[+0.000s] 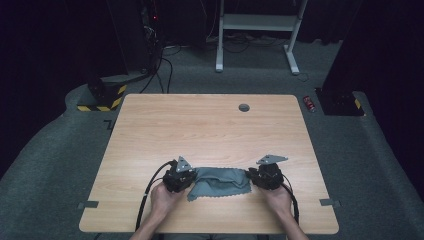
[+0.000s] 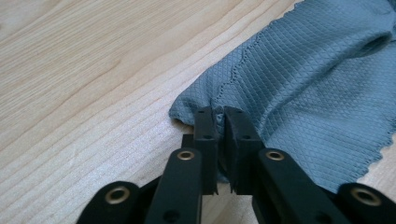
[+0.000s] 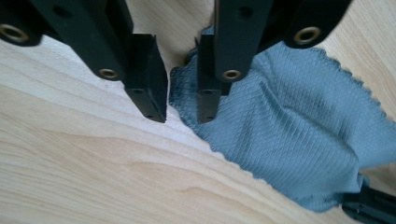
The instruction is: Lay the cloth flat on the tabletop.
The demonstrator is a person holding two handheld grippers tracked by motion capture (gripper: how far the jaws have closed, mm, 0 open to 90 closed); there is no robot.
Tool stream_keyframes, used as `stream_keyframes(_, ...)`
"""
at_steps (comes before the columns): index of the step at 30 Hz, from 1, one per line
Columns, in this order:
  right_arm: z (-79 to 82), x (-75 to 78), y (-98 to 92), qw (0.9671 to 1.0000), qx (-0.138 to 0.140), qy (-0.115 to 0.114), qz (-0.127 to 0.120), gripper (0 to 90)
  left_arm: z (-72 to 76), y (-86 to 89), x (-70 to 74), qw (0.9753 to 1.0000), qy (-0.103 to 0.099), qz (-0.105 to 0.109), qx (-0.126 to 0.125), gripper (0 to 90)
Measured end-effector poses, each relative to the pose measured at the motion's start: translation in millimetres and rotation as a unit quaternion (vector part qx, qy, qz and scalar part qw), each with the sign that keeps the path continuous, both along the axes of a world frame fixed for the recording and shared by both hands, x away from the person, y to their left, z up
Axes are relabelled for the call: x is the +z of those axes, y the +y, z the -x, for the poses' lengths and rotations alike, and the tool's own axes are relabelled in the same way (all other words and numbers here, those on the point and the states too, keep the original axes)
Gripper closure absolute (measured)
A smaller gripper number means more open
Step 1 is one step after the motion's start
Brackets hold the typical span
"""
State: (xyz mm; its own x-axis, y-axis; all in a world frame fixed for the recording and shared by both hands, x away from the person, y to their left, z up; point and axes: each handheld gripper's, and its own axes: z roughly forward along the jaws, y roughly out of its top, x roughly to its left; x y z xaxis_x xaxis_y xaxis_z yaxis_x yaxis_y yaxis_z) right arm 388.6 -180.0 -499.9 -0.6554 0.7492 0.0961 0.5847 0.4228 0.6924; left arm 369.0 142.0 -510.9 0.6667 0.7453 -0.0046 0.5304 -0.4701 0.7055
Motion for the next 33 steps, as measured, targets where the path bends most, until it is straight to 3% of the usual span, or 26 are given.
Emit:
stream_keyframes(2, 1.2, -1.1, 2.6, 0.9999, 0.009, -0.007, 0.006, 88.5, 1.2, 0.6, 0.1, 1.0000, 0.000, 0.000, -0.001, 80.0)
stream_keyframes(9, 2.3, 2.6, 1.7, 0.9998, 0.004, -0.020, 0.000, 89.3, 7.2, 3.8, -1.6, 0.9999, 0.001, 0.011, -0.002, 81.8)
stream_keyframes(10, 1.7, 2.9, 1.0, 0.9998, 0.001, -0.018, -0.002, 87.7, 8.0, 4.4, -1.3, 0.9999, -0.002, 0.010, -0.003, 83.0)
stream_keyframes(11, -1.4, 2.1, -1.1, 0.9998, -0.011, -0.015, -0.007, 77.7, 9.5, 4.4, -0.7, 0.9999, -0.005, 0.012, -0.005, 85.3)
stream_keyframes(13, -3.6, 1.0, -2.5, 0.9997, -0.017, -0.009, -0.014, 74.4, 9.8, 4.5, -0.6, 0.9999, -0.005, 0.013, -0.005, 86.3)
stream_keyframes(14, -7.7, -1.7, -4.6, 0.9992, -0.027, -0.001, -0.029, 70.2, 9.3, 5.3, -0.4, 0.9999, -0.004, 0.013, -0.006, 87.7)
stream_keyframes(18, -12.6, -5.4, -3.6, 0.9983, -0.025, 0.015, -0.050, 69.4, 8.4, 5.7, -0.2, 0.9998, -0.003, 0.020, -0.005, 88.4)
stream_keyframes(20, -14.5, -8.0, 1.3, 0.9983, -0.010, 0.027, -0.051, 80.8, 8.3, 5.9, 1.3, 0.9997, -0.006, 0.024, -0.005, 88.6)
stream_keyframes(24, -12.8, -6.3, 3.3, 0.9989, -0.001, 0.012, -0.046, 89.2, 9.3, 7.8, 7.5, 0.9994, -0.015, 0.031, -0.007, 88.7)
stream_keyframes(31, -6.9, 5.7, 4.1, 0.9991, 0.003, -0.031, -0.028, 89.6, 4.6, 12.0, 17.1, 0.9987, -0.024, 0.046, -0.003, 88.7)
stream_keyframes(33, -6.4, 7.0, 4.7, 0.9991, 0.002, -0.031, -0.028, 89.6, 2.4, 11.7, 20.3, 0.9985, -0.027, 0.047, -0.003, 88.7)
